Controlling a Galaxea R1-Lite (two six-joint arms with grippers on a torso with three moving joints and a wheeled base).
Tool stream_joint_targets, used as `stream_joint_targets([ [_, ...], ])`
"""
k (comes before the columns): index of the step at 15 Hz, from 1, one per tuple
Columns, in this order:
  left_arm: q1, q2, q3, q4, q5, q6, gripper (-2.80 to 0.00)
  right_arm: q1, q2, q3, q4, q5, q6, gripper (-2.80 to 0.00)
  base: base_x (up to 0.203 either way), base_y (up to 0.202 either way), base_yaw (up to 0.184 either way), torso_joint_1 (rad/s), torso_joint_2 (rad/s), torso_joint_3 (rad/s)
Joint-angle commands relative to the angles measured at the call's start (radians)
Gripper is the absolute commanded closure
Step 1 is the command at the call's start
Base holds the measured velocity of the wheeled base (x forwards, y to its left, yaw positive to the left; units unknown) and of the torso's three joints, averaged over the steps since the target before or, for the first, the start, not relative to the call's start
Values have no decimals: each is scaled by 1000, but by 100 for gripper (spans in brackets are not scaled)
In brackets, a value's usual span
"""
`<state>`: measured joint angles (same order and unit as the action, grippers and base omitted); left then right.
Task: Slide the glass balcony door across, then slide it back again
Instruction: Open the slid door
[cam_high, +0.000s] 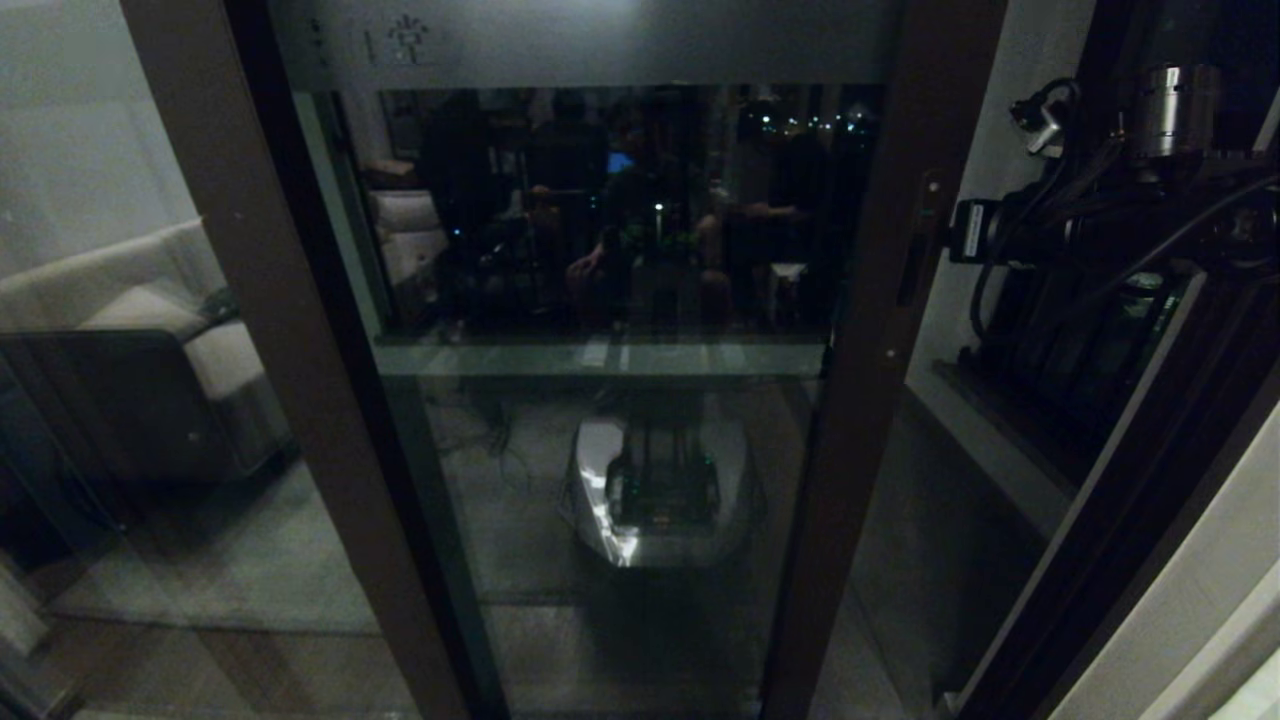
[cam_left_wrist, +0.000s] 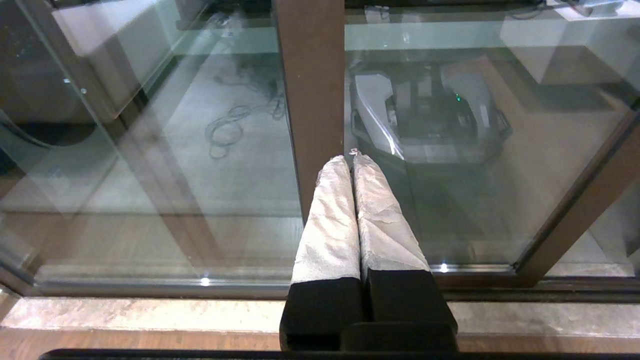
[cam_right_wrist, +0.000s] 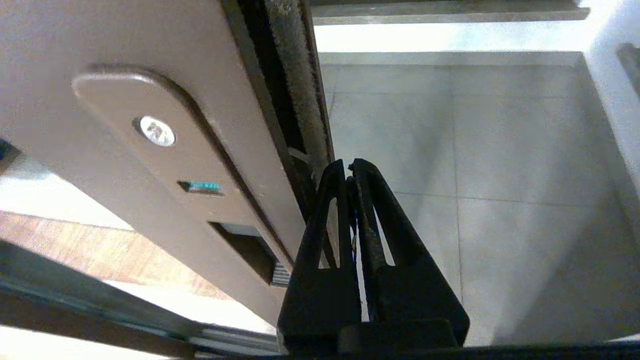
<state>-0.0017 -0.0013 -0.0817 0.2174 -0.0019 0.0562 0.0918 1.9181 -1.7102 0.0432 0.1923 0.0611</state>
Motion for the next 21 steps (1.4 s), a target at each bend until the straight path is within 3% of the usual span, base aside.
stream_joint_targets([
  [1, 0, 1, 0, 2, 0, 1, 0, 10, -1, 0, 0, -1, 0, 0, 0, 0, 0, 0, 0, 0],
  [21, 0, 1, 0, 2, 0, 1, 0, 167, 25, -32, 0, -103, -3, 0, 0, 0, 0, 0, 0, 0],
])
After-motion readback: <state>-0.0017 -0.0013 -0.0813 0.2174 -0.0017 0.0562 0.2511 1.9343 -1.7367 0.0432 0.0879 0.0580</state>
